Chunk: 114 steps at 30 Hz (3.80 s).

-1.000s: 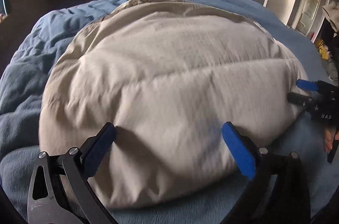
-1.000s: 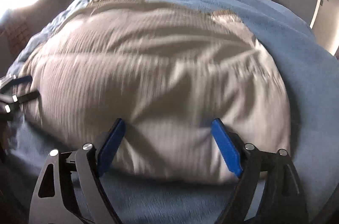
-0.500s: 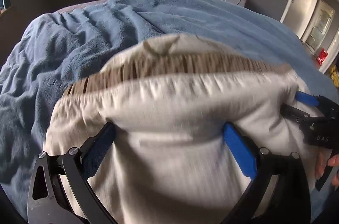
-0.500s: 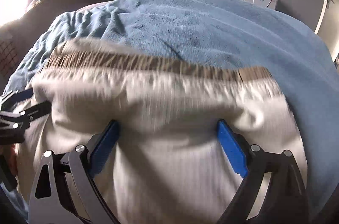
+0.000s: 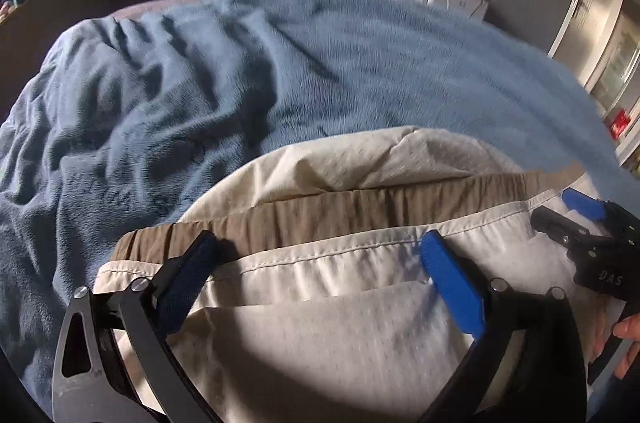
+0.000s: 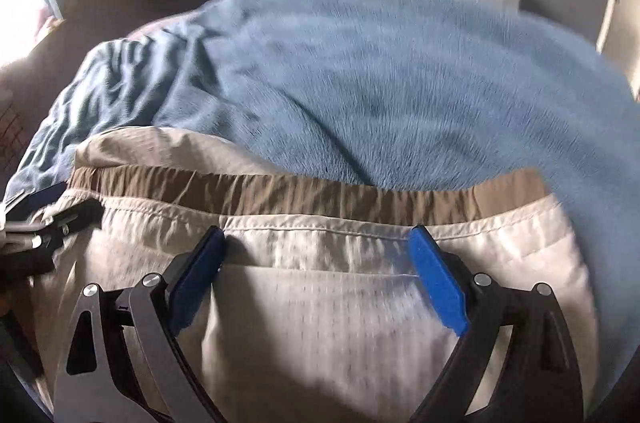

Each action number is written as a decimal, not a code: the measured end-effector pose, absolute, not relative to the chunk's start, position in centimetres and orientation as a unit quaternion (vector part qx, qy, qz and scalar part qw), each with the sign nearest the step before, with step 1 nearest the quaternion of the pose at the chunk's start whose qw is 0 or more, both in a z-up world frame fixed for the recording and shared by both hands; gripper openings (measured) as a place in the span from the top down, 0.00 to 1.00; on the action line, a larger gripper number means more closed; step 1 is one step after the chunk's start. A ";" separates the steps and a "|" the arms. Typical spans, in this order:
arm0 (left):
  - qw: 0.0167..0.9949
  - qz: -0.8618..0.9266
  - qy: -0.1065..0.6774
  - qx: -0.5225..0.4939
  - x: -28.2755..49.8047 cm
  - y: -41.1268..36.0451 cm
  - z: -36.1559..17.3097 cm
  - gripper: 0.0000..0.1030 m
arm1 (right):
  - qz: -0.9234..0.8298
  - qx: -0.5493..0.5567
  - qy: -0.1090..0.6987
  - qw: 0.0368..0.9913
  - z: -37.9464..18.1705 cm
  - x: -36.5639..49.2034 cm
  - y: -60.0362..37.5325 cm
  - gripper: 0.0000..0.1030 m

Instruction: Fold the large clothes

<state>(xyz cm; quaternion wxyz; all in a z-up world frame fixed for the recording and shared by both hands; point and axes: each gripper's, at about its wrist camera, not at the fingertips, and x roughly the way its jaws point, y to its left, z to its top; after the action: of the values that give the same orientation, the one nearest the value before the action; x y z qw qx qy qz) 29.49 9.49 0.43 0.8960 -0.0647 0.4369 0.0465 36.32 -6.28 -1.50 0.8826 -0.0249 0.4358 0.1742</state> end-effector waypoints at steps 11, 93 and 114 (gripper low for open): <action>0.890 0.088 0.413 -0.172 24.3 16.6 -0.1 0.05 | 0.117 0.048 0.455 0.882 -2.7 35.7 -14.7 0.15; 0.893 0.088 0.441 0.007 -2.6 -1.2 -2.8 0.06 | 0.124 -0.080 0.451 0.880 -4.2 2.3 -14.8 0.07; 0.892 0.082 0.445 0.004 -2.5 -1.2 -3.0 0.06 | 0.125 -0.081 0.451 0.880 -4.3 2.3 -14.8 0.07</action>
<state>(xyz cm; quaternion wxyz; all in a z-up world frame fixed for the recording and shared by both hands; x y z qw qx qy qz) -2.47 -1.22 -2.98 0.8919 0.0041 0.4447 0.0823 2.34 -14.83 -4.28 0.8802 -0.0806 0.4509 0.1245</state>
